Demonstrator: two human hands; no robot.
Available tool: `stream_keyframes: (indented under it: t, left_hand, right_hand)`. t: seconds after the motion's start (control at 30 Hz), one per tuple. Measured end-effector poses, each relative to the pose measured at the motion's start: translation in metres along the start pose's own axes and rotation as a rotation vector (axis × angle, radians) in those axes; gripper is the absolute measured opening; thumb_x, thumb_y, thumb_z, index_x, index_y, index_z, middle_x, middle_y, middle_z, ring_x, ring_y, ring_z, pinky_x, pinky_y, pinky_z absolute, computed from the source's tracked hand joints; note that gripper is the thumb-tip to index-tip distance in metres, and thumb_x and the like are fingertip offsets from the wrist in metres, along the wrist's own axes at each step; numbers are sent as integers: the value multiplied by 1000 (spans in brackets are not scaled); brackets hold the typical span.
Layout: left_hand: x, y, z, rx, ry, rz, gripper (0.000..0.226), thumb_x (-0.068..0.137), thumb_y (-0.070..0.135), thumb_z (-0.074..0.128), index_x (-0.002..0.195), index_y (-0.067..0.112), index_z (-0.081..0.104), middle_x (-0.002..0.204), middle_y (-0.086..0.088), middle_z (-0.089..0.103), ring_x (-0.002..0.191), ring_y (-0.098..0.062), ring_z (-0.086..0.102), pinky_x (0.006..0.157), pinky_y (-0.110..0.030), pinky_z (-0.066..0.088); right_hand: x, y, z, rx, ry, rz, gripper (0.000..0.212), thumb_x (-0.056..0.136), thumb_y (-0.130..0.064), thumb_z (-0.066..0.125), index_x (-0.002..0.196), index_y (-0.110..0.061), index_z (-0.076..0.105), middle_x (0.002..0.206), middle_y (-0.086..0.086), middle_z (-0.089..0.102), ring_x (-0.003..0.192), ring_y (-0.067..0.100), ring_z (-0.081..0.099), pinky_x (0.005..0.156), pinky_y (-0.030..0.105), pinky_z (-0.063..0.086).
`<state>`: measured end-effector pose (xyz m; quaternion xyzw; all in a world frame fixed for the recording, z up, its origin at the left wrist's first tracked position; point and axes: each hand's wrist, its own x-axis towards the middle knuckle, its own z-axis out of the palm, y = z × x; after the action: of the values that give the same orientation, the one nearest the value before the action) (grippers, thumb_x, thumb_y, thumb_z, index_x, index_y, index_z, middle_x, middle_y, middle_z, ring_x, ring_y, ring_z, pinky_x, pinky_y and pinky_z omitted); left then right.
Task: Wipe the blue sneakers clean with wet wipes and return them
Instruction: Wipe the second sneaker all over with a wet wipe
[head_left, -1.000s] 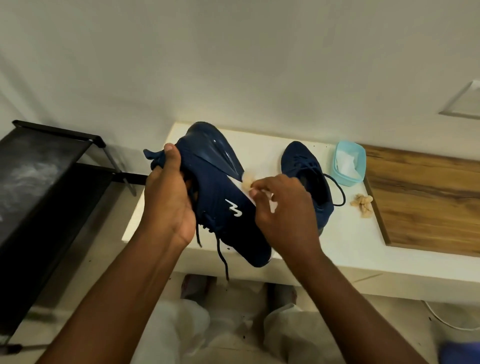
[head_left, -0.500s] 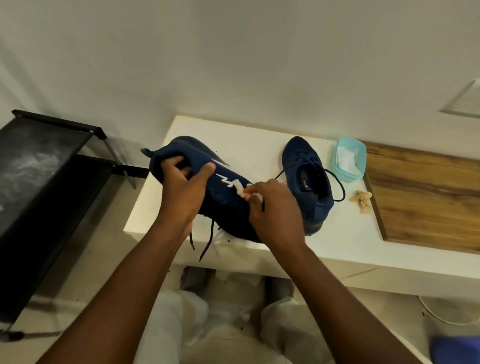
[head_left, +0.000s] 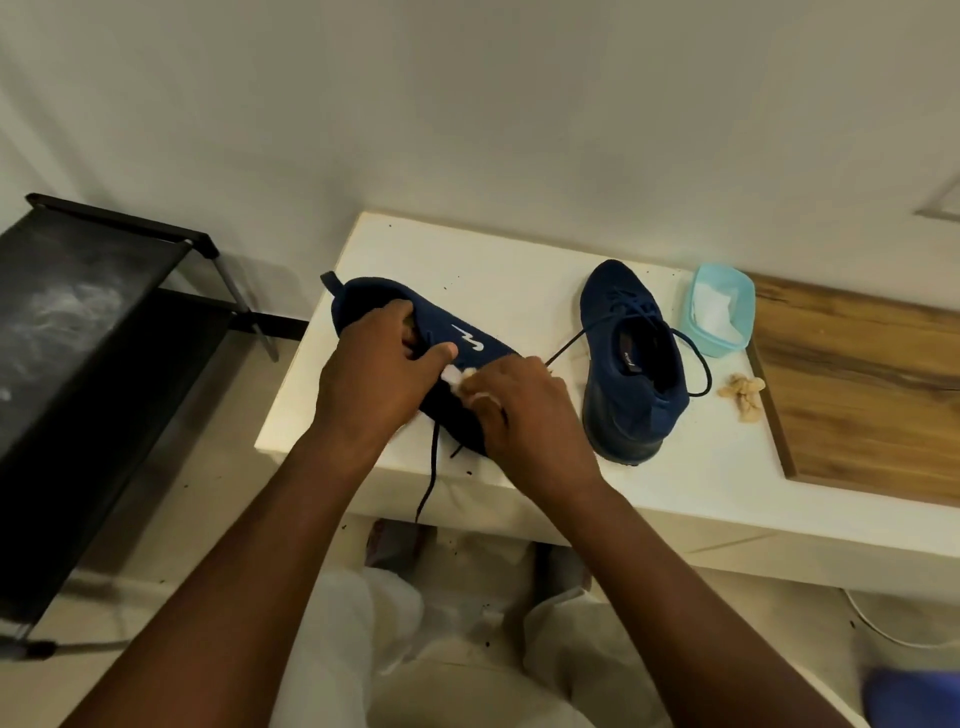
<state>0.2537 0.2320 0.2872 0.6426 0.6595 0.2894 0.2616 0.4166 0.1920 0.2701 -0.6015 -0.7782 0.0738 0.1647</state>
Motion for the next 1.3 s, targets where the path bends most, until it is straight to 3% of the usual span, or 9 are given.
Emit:
stream_keyframes:
  t: [0.2,0.4,0.6,0.77,0.9,1.0,1.1,1.2,1.3]
  left_hand:
    - [4,-5,4,223,-13,12,34,90,62,60,105,33,68,130,3,56,131,-26,38,99,-44,30]
    - [11,-8,13,171,-71,25,27,98,54,53,83,31,55,78,14,53,96,-18,51,85,-35,21]
    - [12,-17,13,94,-65,35,30,97,59,51,85,31,54,85,12,59,99,-18,51,90,-40,29]
    - [17,-14,13,5,-99,-47,36,93,65,52,108,31,54,101,16,61,96,-11,54,102,-48,37]
    - [19,-12,13,60,-119,-52,43,99,60,45,71,28,48,74,9,58,78,-16,57,100,-49,35]
    - [19,-6,15,-9,-98,-79,47,101,53,46,65,23,46,66,4,55,73,-19,57,99,-49,37]
    - [18,-6,19,-119,-108,-128,46,102,50,46,70,19,59,66,6,56,71,-16,55,92,-52,42]
    - [16,-10,19,-246,-107,-190,48,99,48,52,71,10,58,63,3,53,68,-20,54,84,-53,44]
    - [15,-11,20,-303,-104,-235,46,97,49,55,77,9,63,63,4,58,73,-22,58,92,-58,46]
  right_hand:
    - [9,36,-5,19,85,212,38,88,-10,51,119,-26,66,102,5,67,99,28,56,85,44,51]
    - [11,-7,9,169,28,106,27,93,-5,53,109,-16,71,94,6,64,84,24,60,70,31,50]
    - [14,24,-1,135,43,181,28,90,0,56,104,-15,76,100,8,69,91,26,63,80,36,51]
    - [17,6,1,315,23,199,23,95,-8,57,110,-16,72,106,3,68,93,14,59,73,11,40]
    - [18,7,-5,326,-4,149,24,94,-8,58,110,-18,74,107,3,70,95,17,63,84,26,51]
    - [29,10,-5,478,105,287,26,95,-13,61,118,-20,72,116,-3,71,103,10,62,94,26,51]
    - [30,-9,-1,431,125,107,26,98,-13,57,121,-18,69,112,1,68,96,6,56,88,17,46]
    - [25,5,-5,223,-16,56,23,96,-8,57,111,-12,74,101,10,68,91,23,63,83,35,52]
    - [19,31,-16,194,-172,205,27,90,-5,62,109,-18,77,107,4,72,98,21,65,85,25,49]
